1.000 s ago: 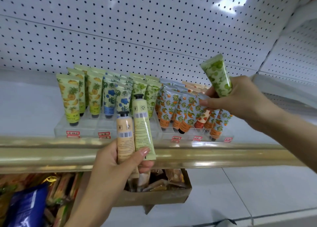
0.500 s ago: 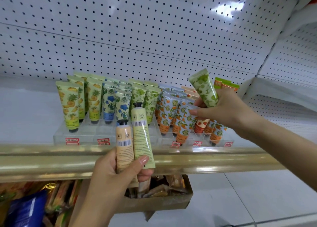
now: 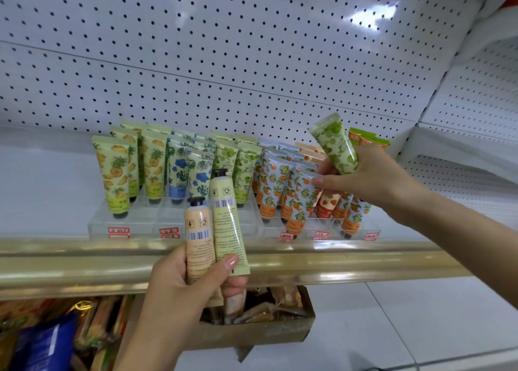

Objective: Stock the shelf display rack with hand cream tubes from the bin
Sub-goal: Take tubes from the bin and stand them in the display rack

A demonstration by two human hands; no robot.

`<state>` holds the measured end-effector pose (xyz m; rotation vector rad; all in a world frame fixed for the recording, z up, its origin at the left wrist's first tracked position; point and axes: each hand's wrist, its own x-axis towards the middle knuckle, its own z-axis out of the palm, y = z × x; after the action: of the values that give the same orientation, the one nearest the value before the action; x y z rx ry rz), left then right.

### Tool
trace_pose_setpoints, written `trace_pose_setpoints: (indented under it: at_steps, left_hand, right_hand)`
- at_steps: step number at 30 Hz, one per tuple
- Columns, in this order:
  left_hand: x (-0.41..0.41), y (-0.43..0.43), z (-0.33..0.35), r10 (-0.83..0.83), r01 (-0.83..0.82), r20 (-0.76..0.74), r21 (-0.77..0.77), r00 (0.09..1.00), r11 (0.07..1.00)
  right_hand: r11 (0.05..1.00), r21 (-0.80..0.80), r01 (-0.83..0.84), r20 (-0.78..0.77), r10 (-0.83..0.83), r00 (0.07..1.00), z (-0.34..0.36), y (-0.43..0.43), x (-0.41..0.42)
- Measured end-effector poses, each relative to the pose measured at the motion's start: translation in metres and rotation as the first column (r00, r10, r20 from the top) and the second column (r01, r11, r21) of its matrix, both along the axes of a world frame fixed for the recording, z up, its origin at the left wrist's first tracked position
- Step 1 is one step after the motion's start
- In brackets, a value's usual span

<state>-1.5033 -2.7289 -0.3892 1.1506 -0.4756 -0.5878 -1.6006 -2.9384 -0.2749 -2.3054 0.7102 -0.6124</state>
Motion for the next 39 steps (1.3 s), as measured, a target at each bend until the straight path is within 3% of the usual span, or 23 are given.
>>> trace_pose_setpoints:
  at_steps: [8,15,22,29,35,39]
  left_hand:
    - [0.002,0.002,0.001,0.033,-0.033,0.003,0.008,0.999,0.999]
    - [0.01,0.009,-0.004,0.115,-0.115,-0.01,-0.025,0.993,0.993]
    - [0.02,0.015,-0.007,0.149,-0.151,-0.038,-0.056,0.988,0.987]
    - [0.029,0.019,-0.004,0.158,-0.161,-0.04,-0.082,0.987,0.984]
    - [0.031,0.022,-0.003,0.163,-0.167,-0.048,-0.099,0.986,0.981]
    - [0.032,0.023,-0.005,0.17,-0.173,-0.04,-0.09,0.985,0.981]
  right_hand:
    - [0.999,-0.02,0.033,0.145,-0.029,0.989,0.027,0.01,-0.014]
    - [0.949,0.199,-0.245,0.17,0.213,0.962,0.036,0.041,-0.004]
    - [0.941,-0.098,-0.324,-0.003,0.325,0.946,0.048,0.063,0.03]
    - [0.953,-0.17,-0.25,-0.14,0.228,0.964,0.05,0.055,0.062]
    - [0.837,-0.503,-0.218,-0.3,0.067,0.952,0.042,0.053,0.076]
    - [0.831,-0.516,-0.206,-0.313,0.041,0.949,0.034,0.047,0.085]
